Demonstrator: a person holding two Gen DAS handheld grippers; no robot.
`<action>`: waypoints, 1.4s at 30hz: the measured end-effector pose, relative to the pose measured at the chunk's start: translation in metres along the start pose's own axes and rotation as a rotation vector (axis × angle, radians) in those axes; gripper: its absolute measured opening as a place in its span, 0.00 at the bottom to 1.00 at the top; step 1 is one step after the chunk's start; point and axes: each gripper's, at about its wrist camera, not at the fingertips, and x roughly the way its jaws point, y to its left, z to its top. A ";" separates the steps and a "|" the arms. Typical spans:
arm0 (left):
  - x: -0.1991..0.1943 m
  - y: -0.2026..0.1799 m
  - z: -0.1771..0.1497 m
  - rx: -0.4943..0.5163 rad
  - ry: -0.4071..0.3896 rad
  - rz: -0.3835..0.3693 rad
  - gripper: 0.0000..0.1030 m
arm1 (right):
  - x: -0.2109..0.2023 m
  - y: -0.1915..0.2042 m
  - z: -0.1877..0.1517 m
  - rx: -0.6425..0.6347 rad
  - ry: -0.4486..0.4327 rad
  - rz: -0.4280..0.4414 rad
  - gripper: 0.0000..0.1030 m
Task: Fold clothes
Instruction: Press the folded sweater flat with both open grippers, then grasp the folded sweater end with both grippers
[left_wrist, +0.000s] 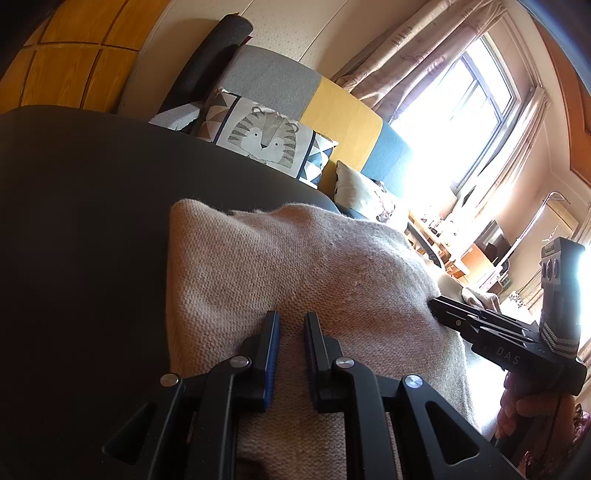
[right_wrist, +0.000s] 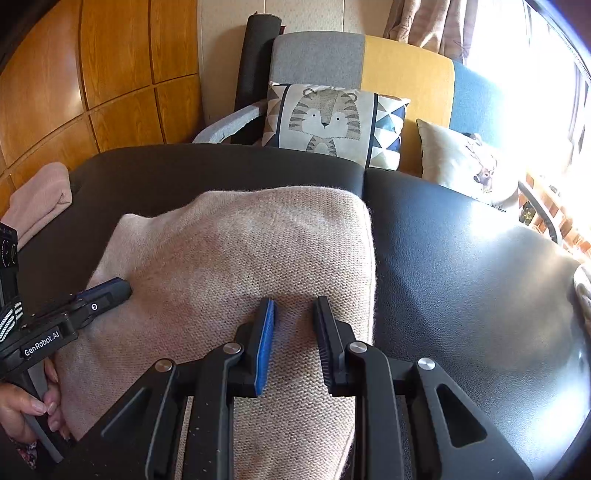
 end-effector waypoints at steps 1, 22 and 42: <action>0.000 0.000 0.000 -0.001 0.000 0.000 0.13 | -0.001 0.000 0.000 -0.001 -0.002 0.001 0.24; -0.002 0.000 0.000 -0.006 -0.001 -0.003 0.13 | 0.019 -0.035 0.053 0.121 -0.011 0.221 0.31; -0.001 0.000 0.001 -0.017 -0.003 -0.018 0.13 | -0.011 -0.004 0.025 -0.002 -0.005 0.098 0.47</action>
